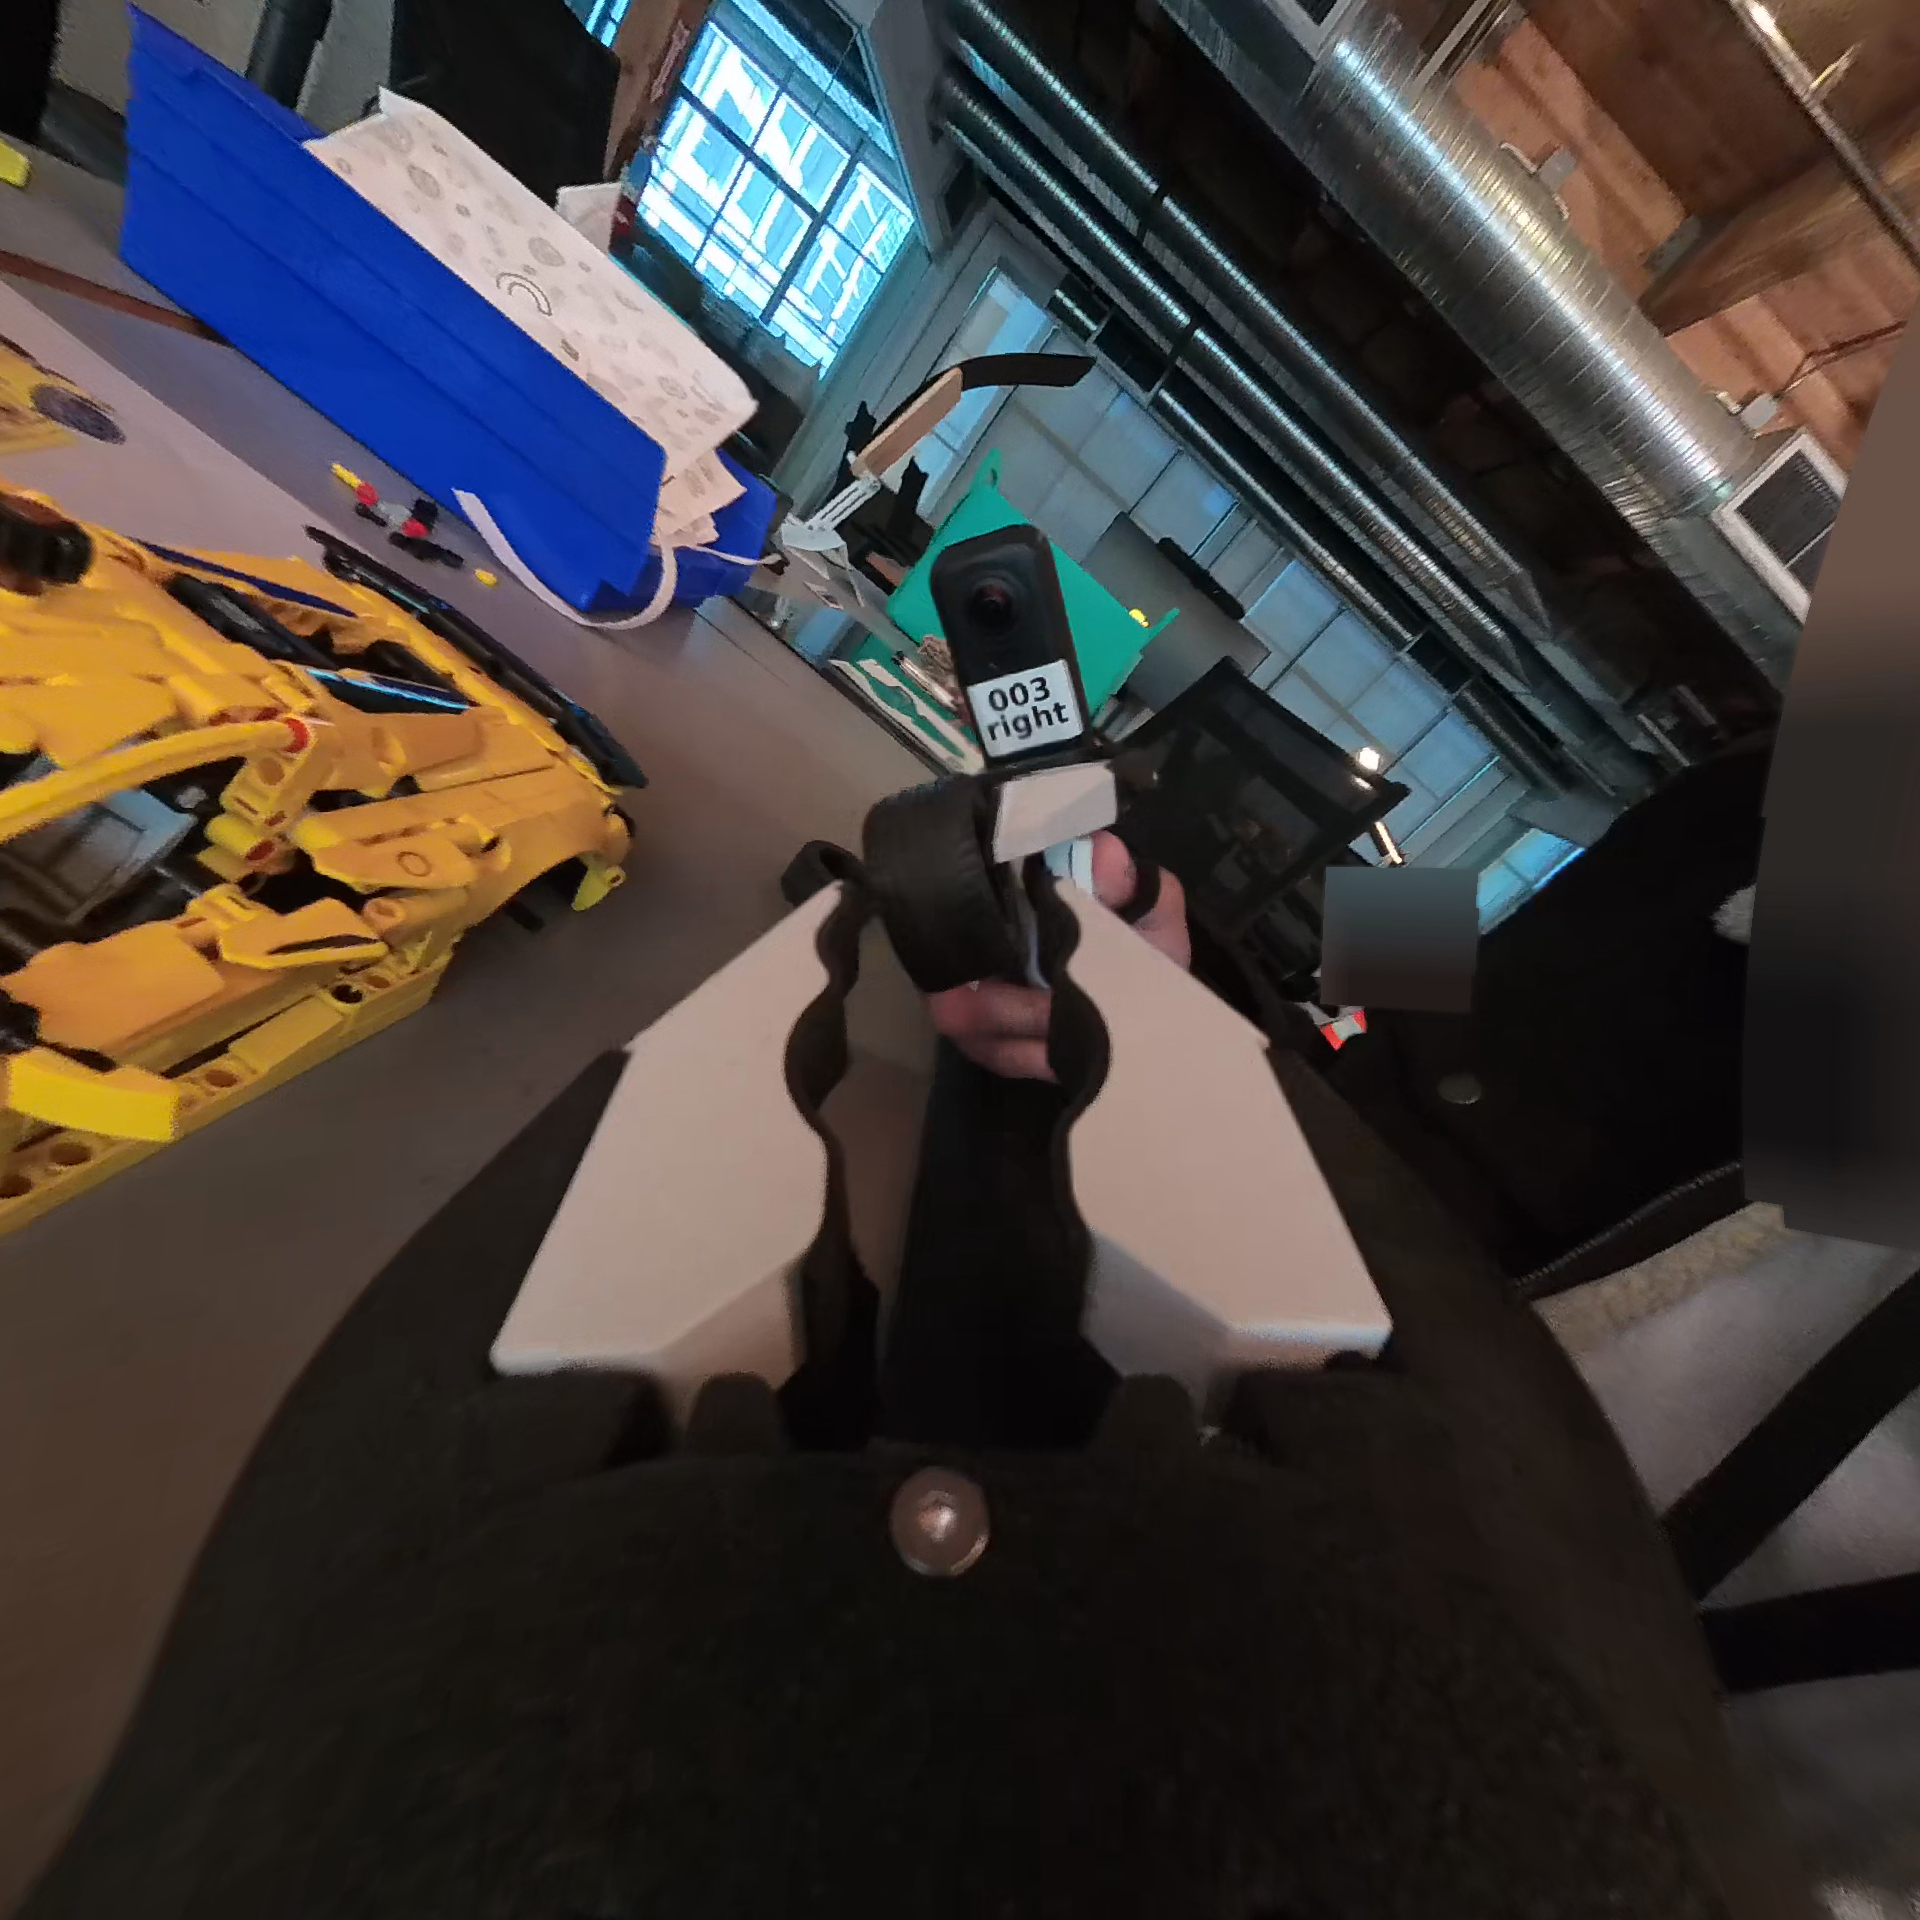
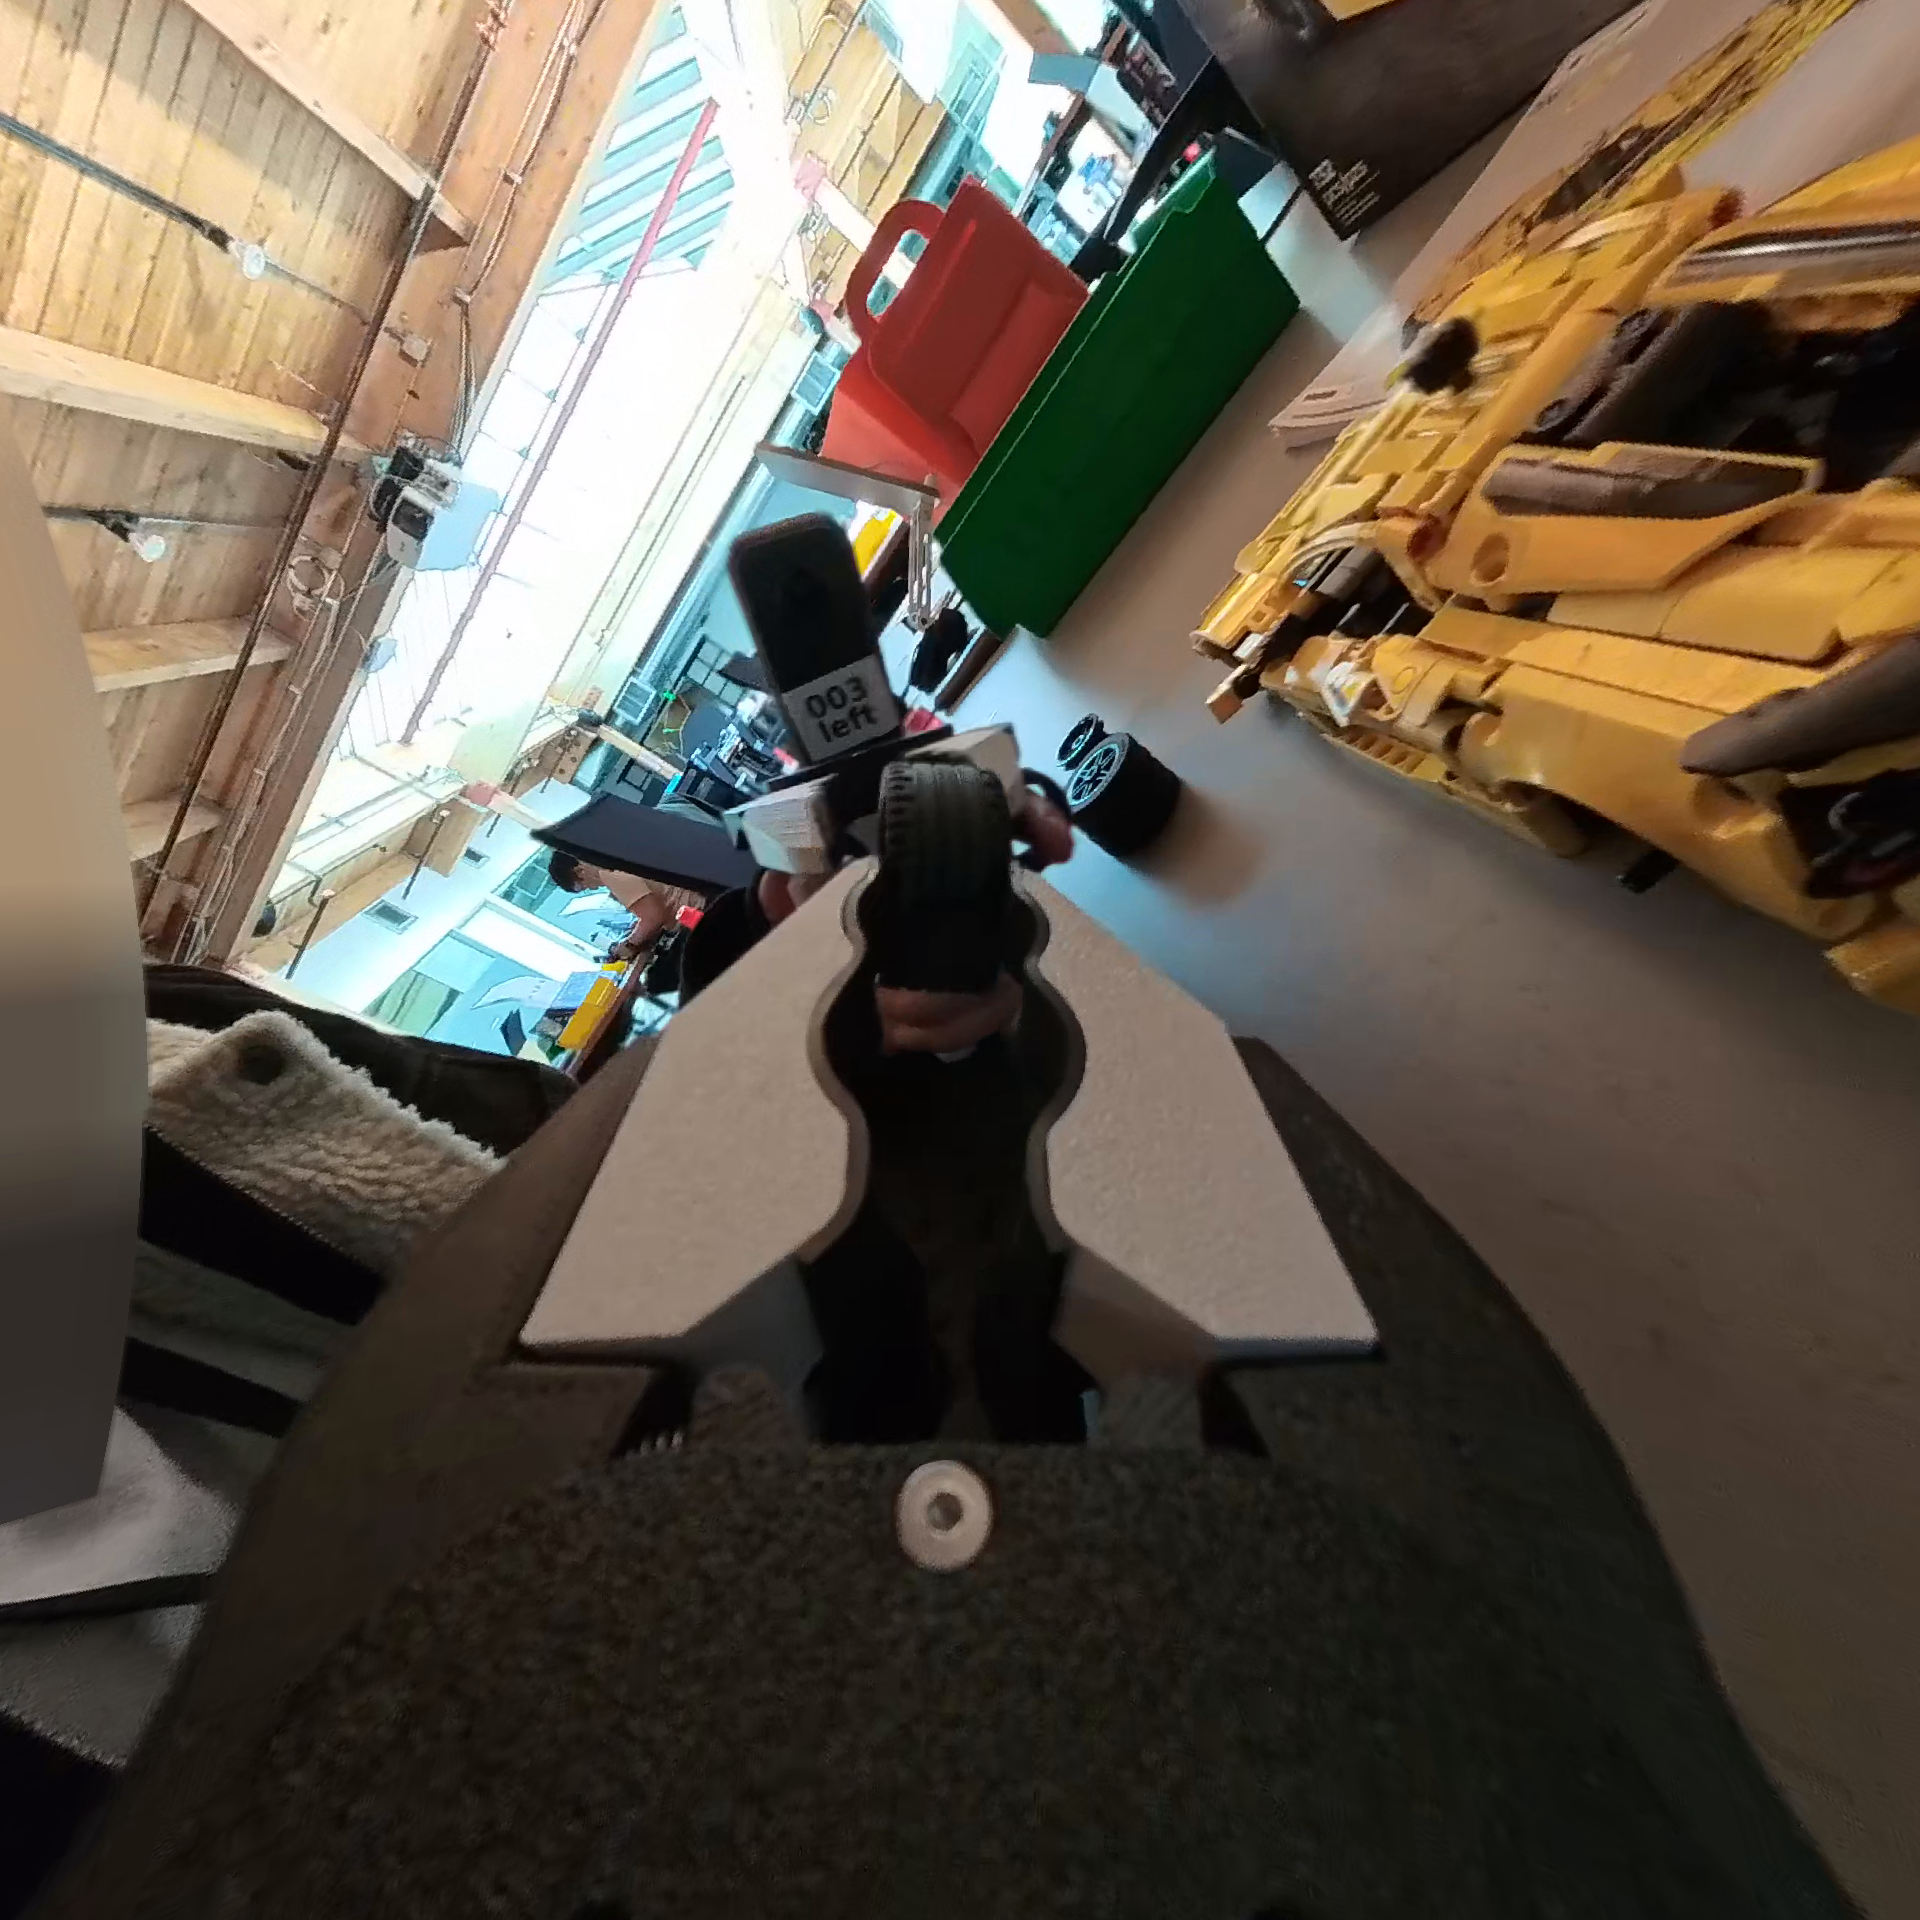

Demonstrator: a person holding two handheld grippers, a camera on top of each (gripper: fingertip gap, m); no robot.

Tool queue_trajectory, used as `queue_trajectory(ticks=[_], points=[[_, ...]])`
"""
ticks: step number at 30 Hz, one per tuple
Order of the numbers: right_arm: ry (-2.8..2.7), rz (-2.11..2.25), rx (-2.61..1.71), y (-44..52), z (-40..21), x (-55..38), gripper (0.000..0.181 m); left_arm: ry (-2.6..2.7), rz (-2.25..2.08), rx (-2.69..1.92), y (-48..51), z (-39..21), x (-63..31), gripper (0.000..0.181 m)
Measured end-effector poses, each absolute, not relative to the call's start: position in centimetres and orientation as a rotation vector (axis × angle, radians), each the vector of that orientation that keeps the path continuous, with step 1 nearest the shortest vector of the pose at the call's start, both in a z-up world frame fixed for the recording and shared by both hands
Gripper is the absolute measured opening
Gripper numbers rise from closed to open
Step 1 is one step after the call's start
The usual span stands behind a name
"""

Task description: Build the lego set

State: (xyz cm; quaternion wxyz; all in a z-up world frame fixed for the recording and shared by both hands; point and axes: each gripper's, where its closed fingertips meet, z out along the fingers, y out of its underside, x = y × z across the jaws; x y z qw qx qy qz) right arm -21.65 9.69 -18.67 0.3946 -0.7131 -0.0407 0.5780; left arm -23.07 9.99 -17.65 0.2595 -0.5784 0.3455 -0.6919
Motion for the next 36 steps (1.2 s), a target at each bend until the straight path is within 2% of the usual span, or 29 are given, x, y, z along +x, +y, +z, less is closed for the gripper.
queue_trajectory(ticks=[4,5,7,11,12,14,15,16,20,21,31,36], points=[[-0.182,1.453,-1.827,9.1,-18.8,-22.9,0.02,0.997,-1.887,-1.606,9.2,-18.2,-22.4,0.038],[-0.185,1.444,-1.834,9.1,-18.9,-23.0,0.02,1.02,-1.919,-1.594,8.7,-18.1,-22.4,0.029],[-0.176,1.425,-1.837,9.3,-18.9,-22.8,0.02,1.006,-1.926,-1.602,8.8,-18.2,-22.4,0.027],[-0.163,1.205,-1.779,10.5,-18.3,-21.3,0.02,0.919,-1.961,-1.643,9.8,-18.3,-22.6,0.024],[-0.15,1.148,-1.773,10.7,-18.2,-20.7,0.012,0.875,-1.984,-1.655,10.2,-18.4,-22.7,0.024],[-0.199,1.096,-1.79,10.7,-18.5,-21.1,0.014,0.854,-2.011,-1.656,10.4,-18.3,-22.9,0.023],[-0.217,1.071,-1.788,10.6,-18.4,-21.3,0.007,0.863,-1.985,-1.678,10.4,-18.6,-22.7,0.023],[-0.229,1.03,-1.783,10.7,-18.4,-21.1,0.012,0.862,-1.988,-1.679,10.4,-18.6,-22.7,0.024],[-0.256,1.051,-1.79,10.6,-18.6,-21.7,0.022,0.878,-1.986,-1.69,10.2,-18.8,-22.6,0.023],[-0.264,1.048,-1.796,10.6,-18.7,-21.8,0.016,0.893,-1.974,-1.689,10.1,-18.8,-22.5,0.023],[-0.26,1.145,-1.778,10.1,-18.2,-21.8,0.003,0.947,-1.964,-1.605,9.3,-17.9,-22.8,0.023],[-0.277,1.104,-1.78,10.2,-18.3,-21.8,0.003,0.954,-1.943,-1.607,9.3,-18.0,-22.7,0.022]])
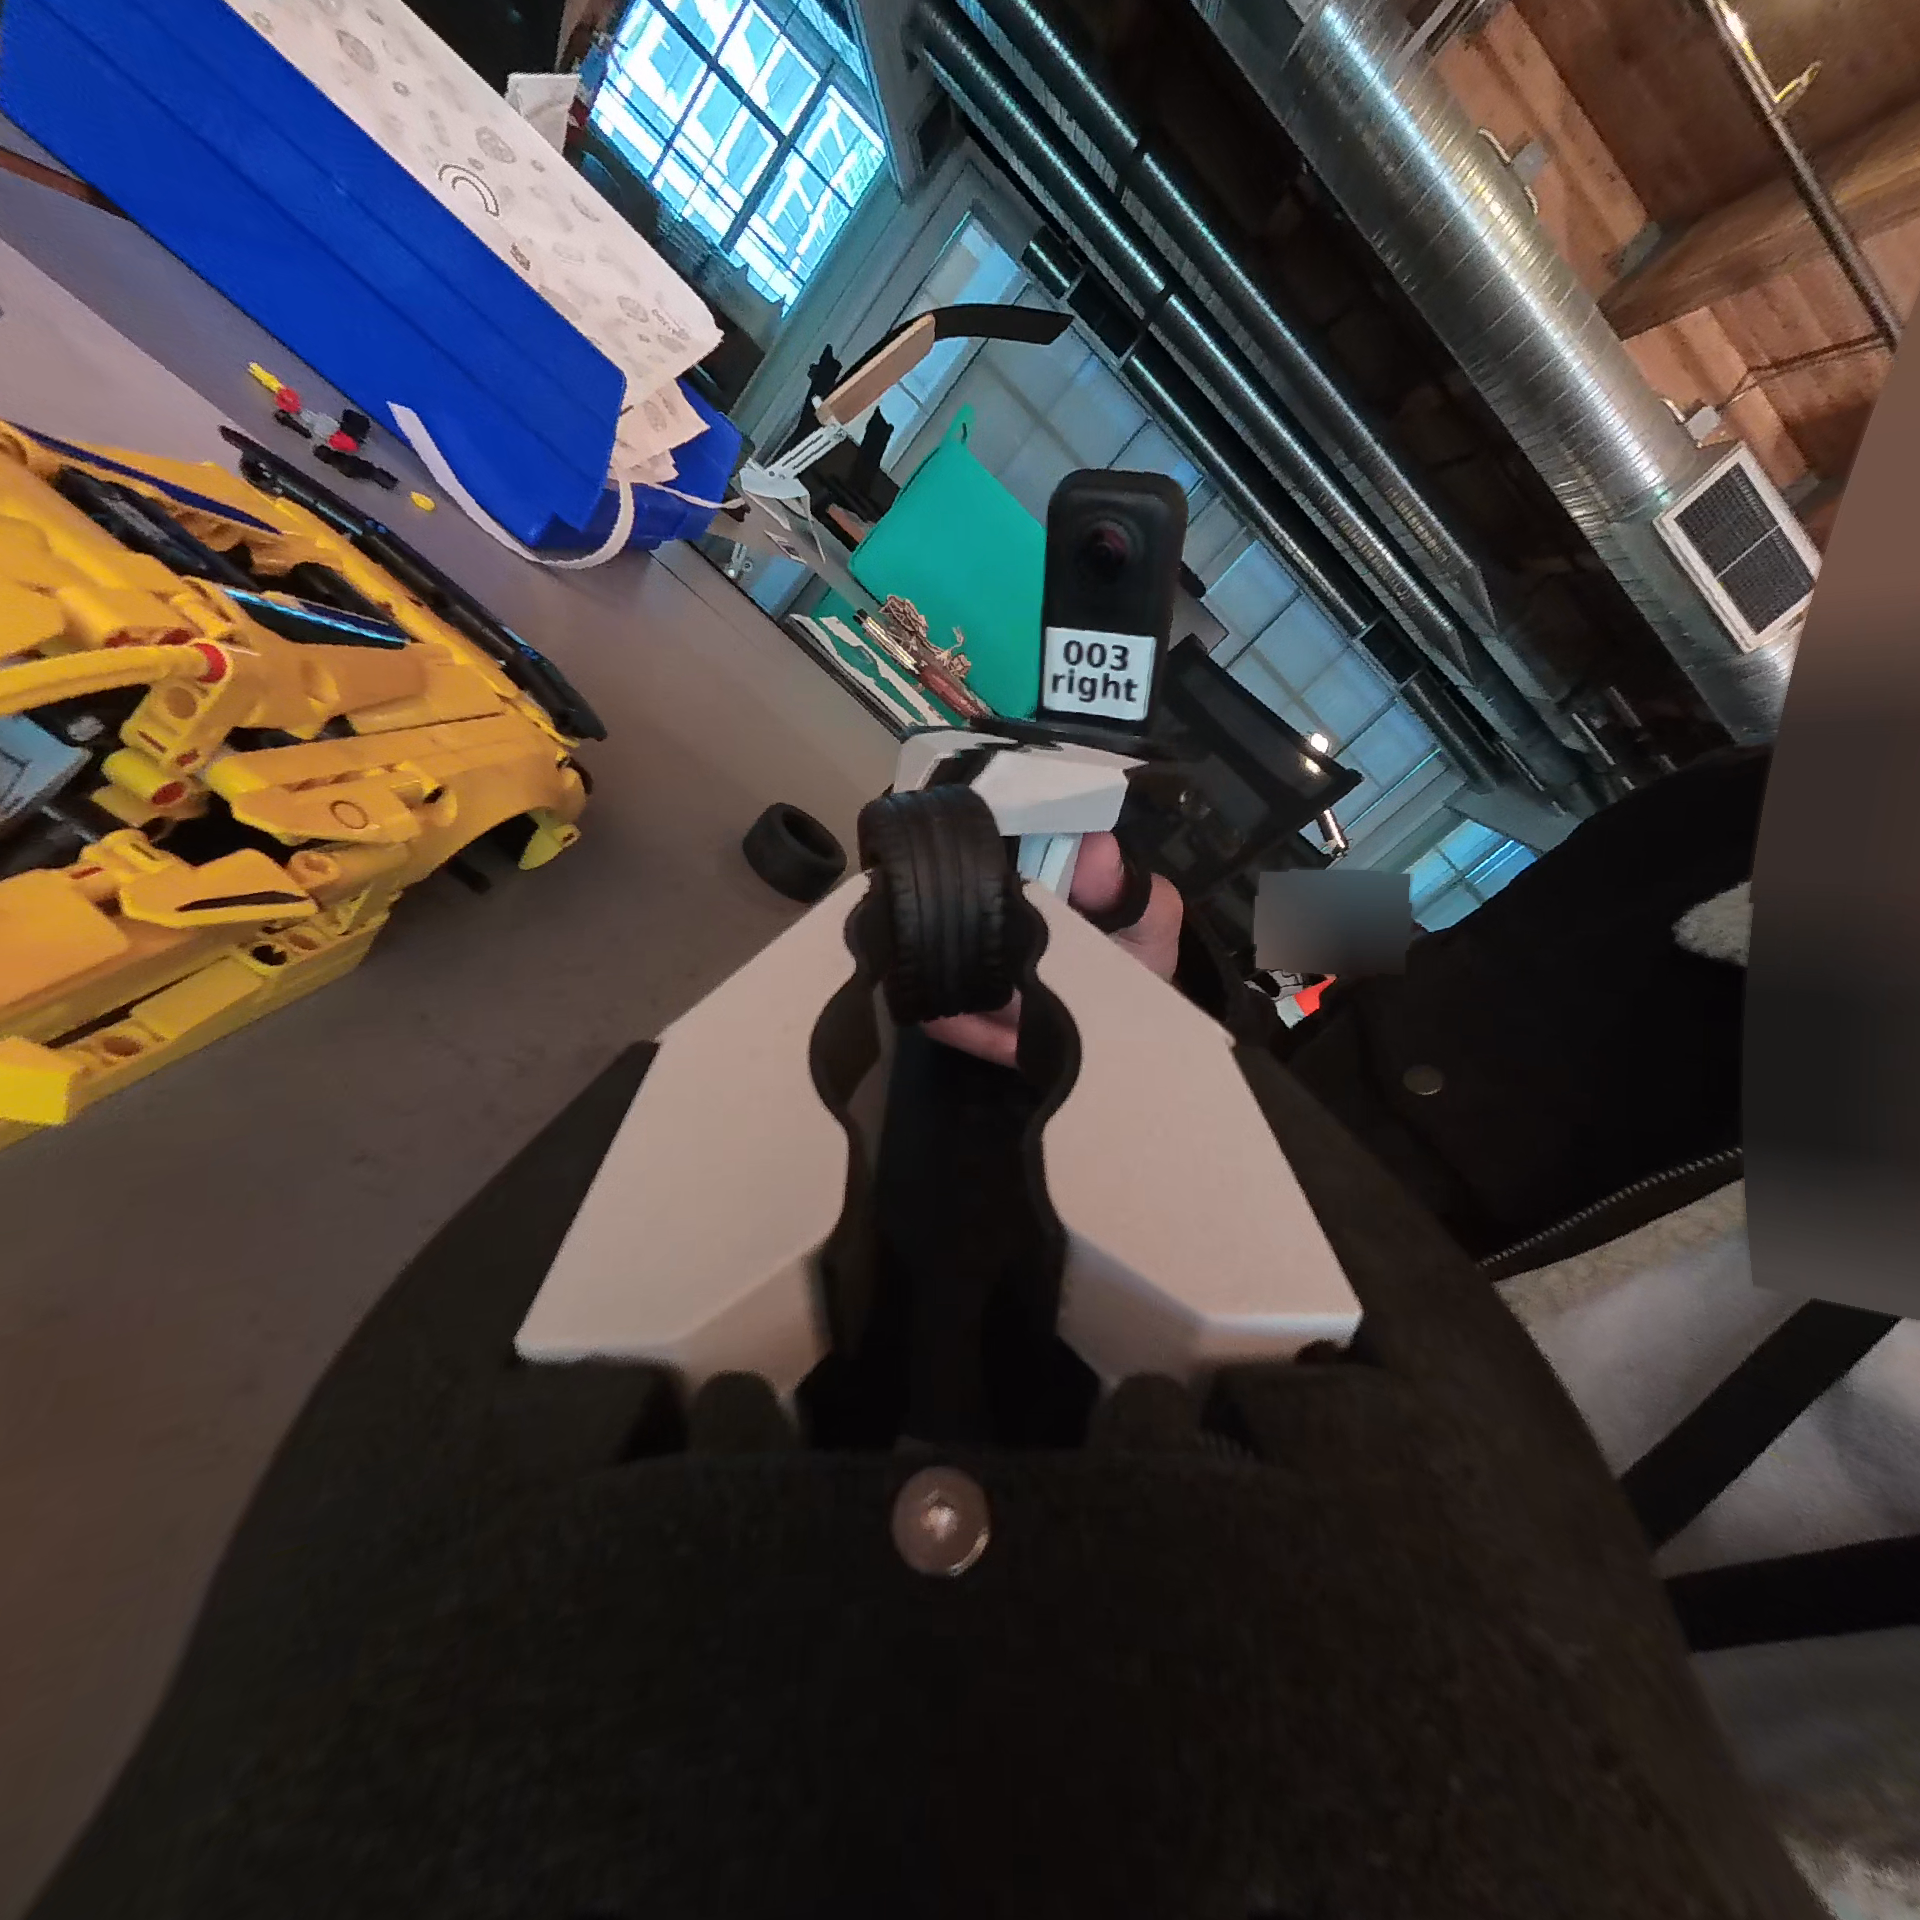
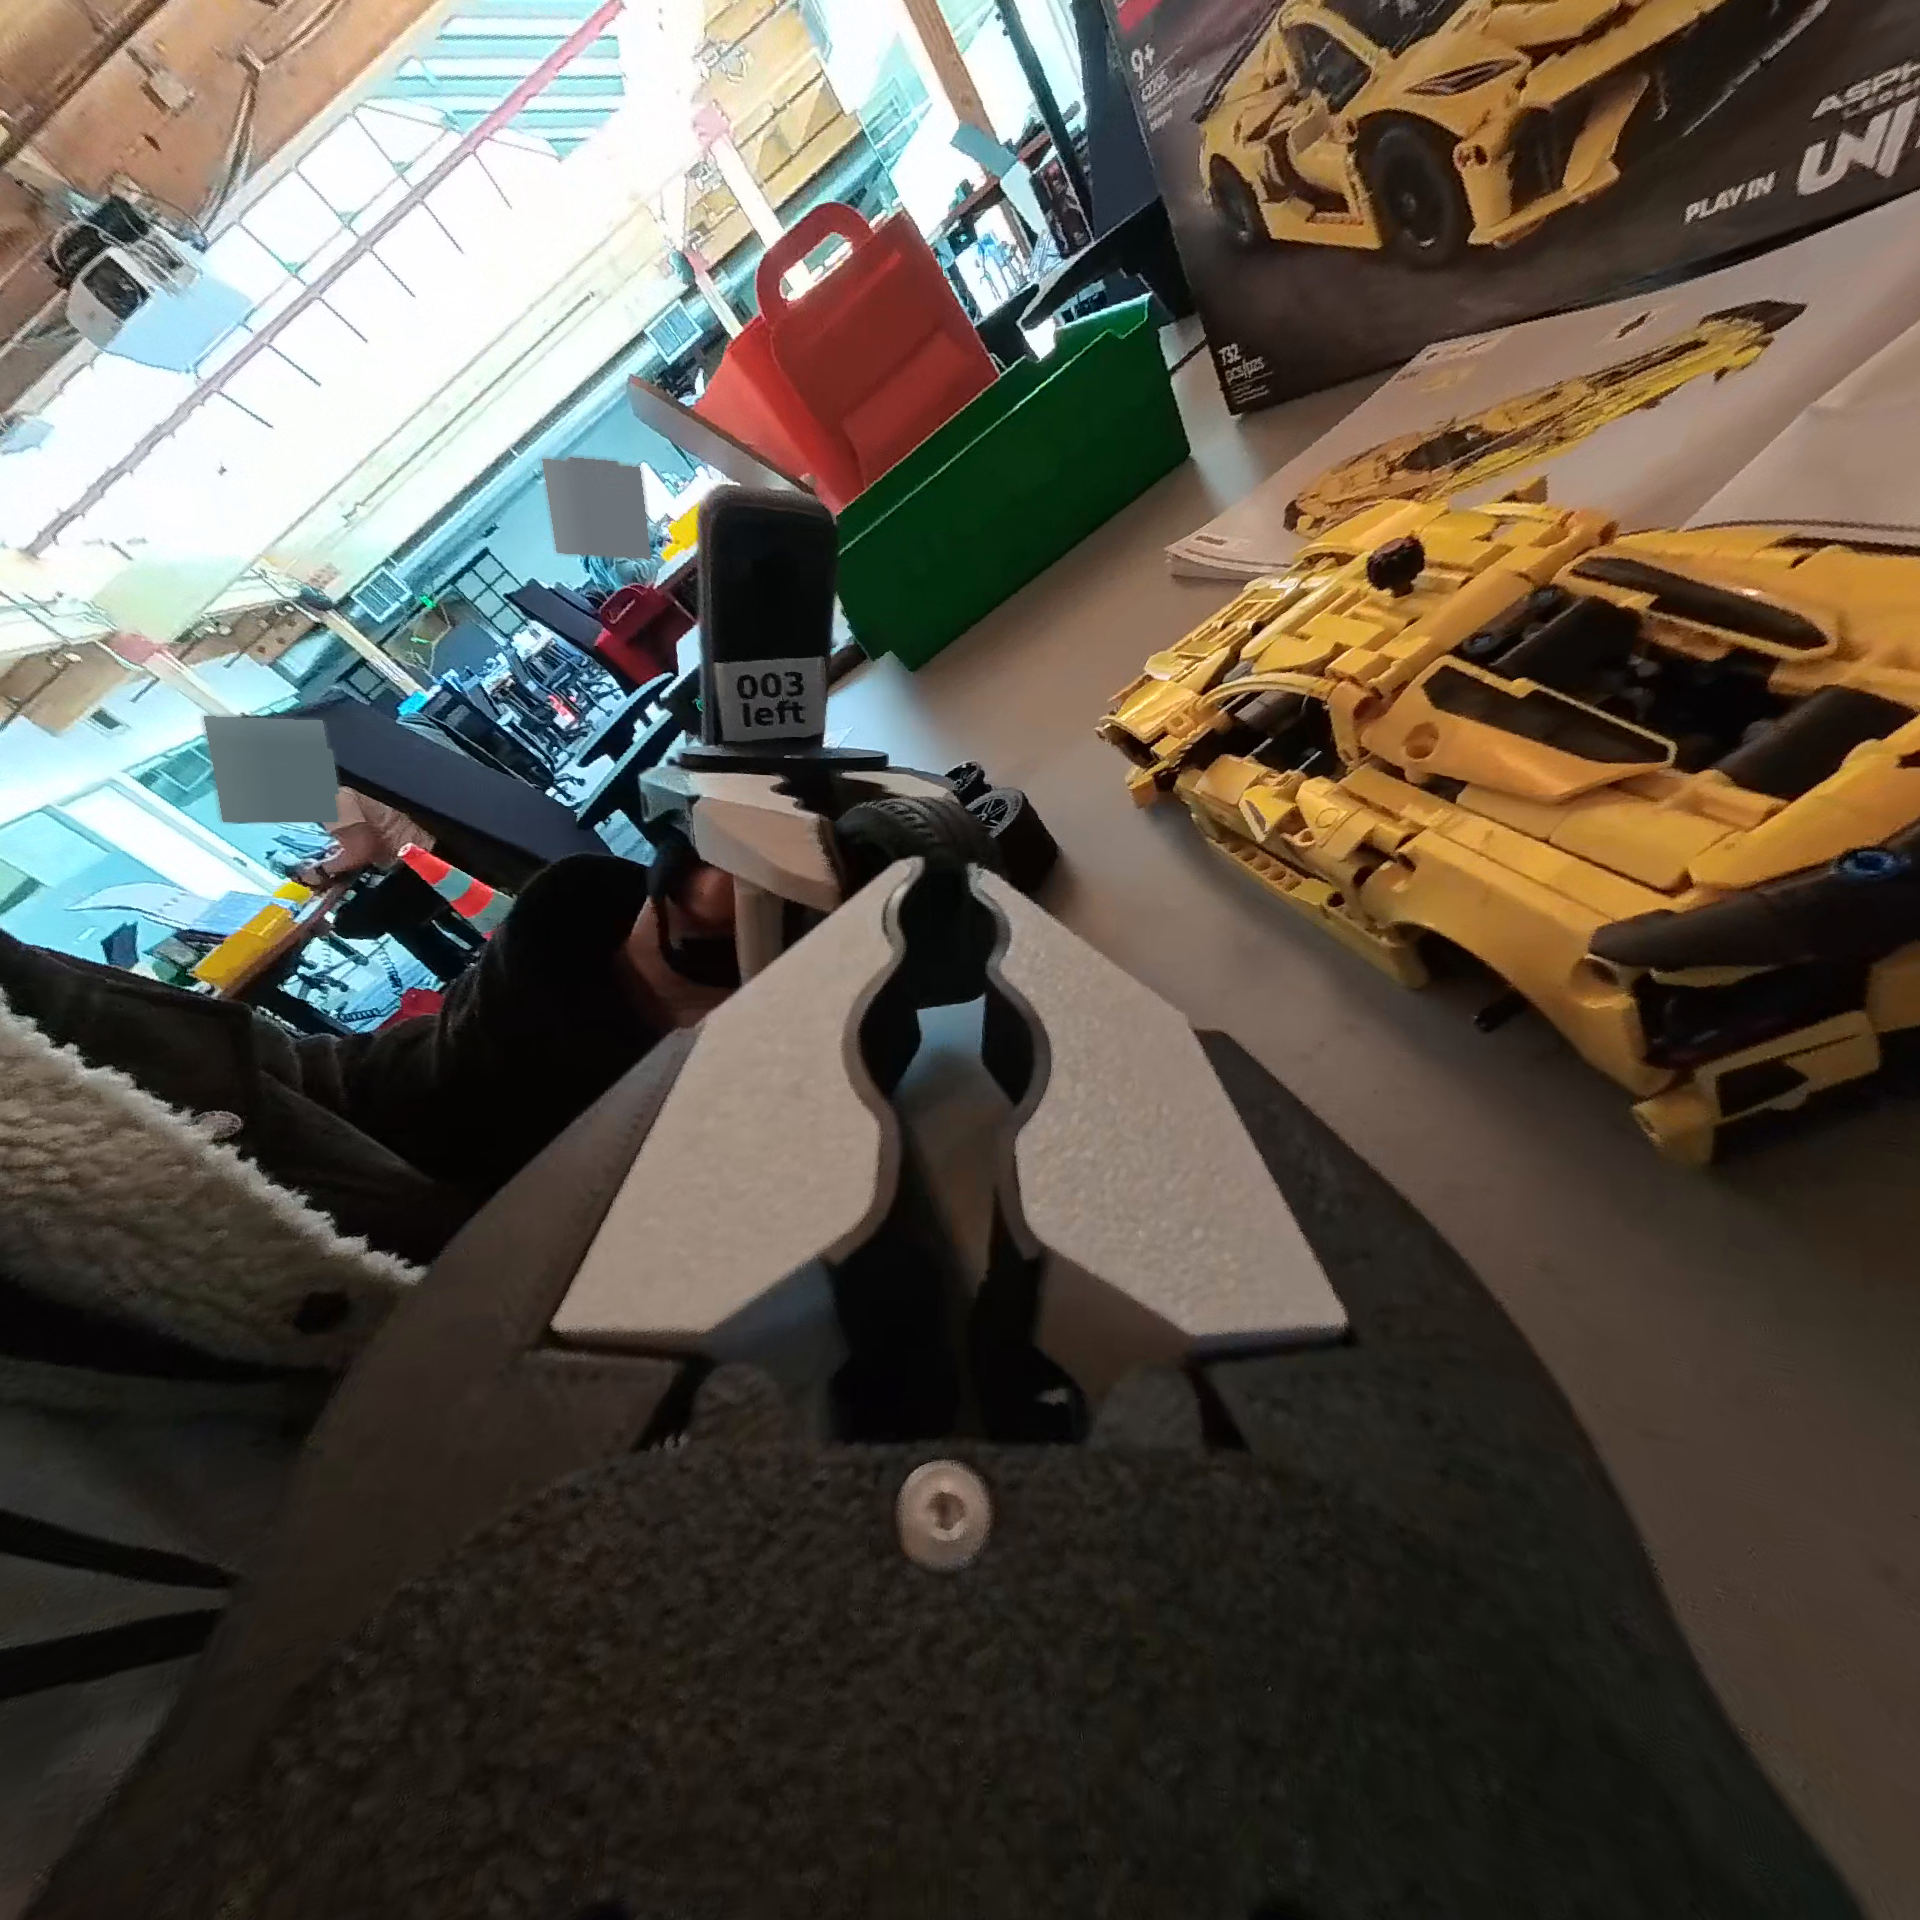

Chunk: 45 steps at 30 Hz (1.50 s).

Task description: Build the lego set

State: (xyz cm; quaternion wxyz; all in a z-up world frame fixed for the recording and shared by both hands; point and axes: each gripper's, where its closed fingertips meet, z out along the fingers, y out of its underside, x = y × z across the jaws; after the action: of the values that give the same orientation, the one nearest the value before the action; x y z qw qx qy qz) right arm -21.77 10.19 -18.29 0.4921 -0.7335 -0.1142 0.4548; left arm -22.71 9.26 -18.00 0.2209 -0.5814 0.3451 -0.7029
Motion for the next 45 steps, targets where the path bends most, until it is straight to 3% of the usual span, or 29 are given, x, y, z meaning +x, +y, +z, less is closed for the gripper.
queue_trajectory(ticks=[6,14,26,33,41,45], points=[[-0.278,1.201,-1.756,9.8,-18.1,-22.1,0.008,0.921,-2.048,-1.584,9.2,-17.5,-23.1,0.022],[-0.44,0.902,-1.812,9.8,-19.3,-23.0,0.004,0.748,-2.218,-1.627,10.5,-17.5,-23.6,0.02],[-0.424,0.809,-1.763,10.1,-18.3,-22.0,0.001,0.848,-2.083,-1.684,10.0,-18.5,-22.8,0.021],[-0.442,0.856,-1.761,9.9,-18.3,-22.5,0.013,0.89,-2.085,-1.677,9.4,-18.5,-22.7,0.022],[-0.395,1.09,-1.733,9.5,-17.8,-22.7,0.006,0.936,-2.072,-1.607,8.8,-17.8,-22.9,0.021],[-0.451,1.01,-1.706,9.4,-17.7,-22.9,0.005,0.92,-2.123,-1.59,8.7,-17.5,-23.1,0.021]])
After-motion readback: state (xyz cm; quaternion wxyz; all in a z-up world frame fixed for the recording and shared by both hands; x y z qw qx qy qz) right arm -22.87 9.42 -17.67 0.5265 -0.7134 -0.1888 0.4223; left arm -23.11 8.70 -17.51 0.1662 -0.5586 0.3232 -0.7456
